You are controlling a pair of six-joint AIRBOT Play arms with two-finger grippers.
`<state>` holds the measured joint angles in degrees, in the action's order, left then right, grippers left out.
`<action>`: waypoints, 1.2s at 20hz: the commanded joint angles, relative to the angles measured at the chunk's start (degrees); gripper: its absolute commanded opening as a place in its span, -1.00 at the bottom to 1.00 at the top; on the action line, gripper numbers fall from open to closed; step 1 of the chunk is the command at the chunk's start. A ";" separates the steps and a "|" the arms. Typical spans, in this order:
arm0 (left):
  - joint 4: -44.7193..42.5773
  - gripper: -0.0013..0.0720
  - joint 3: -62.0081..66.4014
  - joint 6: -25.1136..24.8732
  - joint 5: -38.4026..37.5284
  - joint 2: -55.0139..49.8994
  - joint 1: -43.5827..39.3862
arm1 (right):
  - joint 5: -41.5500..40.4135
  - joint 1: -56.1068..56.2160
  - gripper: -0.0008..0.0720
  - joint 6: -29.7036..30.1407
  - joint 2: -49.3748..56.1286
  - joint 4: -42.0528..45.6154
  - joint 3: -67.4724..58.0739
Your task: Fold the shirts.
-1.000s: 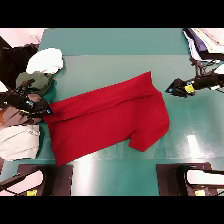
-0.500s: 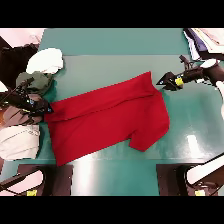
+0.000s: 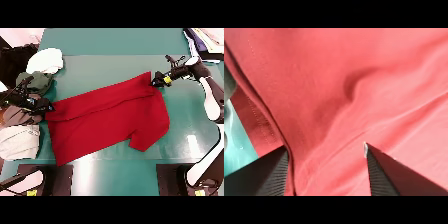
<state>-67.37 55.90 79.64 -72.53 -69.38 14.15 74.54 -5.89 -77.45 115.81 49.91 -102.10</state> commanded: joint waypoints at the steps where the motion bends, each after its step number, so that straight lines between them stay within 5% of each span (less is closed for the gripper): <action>1: 0.22 0.54 -0.02 -0.09 0.22 0.04 0.04 | -2.14 0.09 -0.93 -0.02 -0.31 -0.24 -0.63; 12: 2.27 0.53 5.44 0.11 14.71 -5.31 -11.52 | 2.84 -8.55 -0.94 -6.16 -10.93 16.59 -0.61; 17: 4.46 0.54 13.46 1.07 13.64 -13.33 -15.10 | 9.20 -11.19 -0.94 -8.26 -12.11 23.87 -0.17; 24: -3.69 0.54 13.79 0.96 -1.75 -14.05 -15.04 | 5.84 -12.07 -0.94 -8.28 -13.14 23.63 8.87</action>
<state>-66.19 69.30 80.58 -67.26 -82.98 -0.73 81.43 -17.67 -85.60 102.96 72.77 -96.12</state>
